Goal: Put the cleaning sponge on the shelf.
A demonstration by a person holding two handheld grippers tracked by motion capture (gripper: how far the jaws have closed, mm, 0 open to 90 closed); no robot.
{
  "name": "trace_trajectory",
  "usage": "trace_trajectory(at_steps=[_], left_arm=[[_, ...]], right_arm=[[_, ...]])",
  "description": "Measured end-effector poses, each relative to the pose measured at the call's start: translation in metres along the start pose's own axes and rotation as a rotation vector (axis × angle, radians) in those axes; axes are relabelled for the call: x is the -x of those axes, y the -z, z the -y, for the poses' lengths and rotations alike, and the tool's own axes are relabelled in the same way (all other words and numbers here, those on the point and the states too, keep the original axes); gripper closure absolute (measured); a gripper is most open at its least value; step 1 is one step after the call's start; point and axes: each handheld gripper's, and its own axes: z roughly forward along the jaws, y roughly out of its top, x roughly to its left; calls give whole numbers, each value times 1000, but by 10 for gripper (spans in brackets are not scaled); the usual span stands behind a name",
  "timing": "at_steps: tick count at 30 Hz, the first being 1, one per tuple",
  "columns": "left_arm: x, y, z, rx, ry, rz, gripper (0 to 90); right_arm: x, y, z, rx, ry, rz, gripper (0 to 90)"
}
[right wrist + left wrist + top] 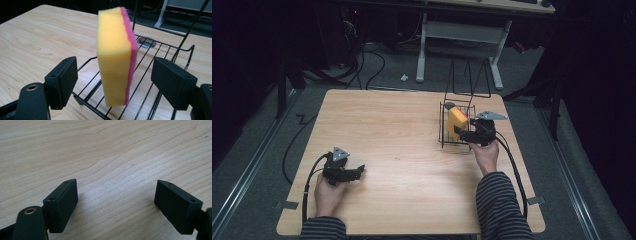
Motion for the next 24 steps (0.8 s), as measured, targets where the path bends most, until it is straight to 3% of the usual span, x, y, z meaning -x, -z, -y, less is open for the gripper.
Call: trace_trajectory(at_steps=[11, 15, 18, 24], left_arm=[[0, 0, 0, 0, 0, 0, 196], [0, 0, 0, 0, 0, 0, 196], [0, 0, 0, 0, 0, 0, 195], [0, 0, 0, 0, 0, 0, 196]], right_arm=[[1, 18, -5, 29, 3, 3, 233], [5, 27, -1, 53, -24, 14, 249], [7, 32, -1, 38, -5, 41, 248], [11, 46, -3, 64, -21, 29, 249]])
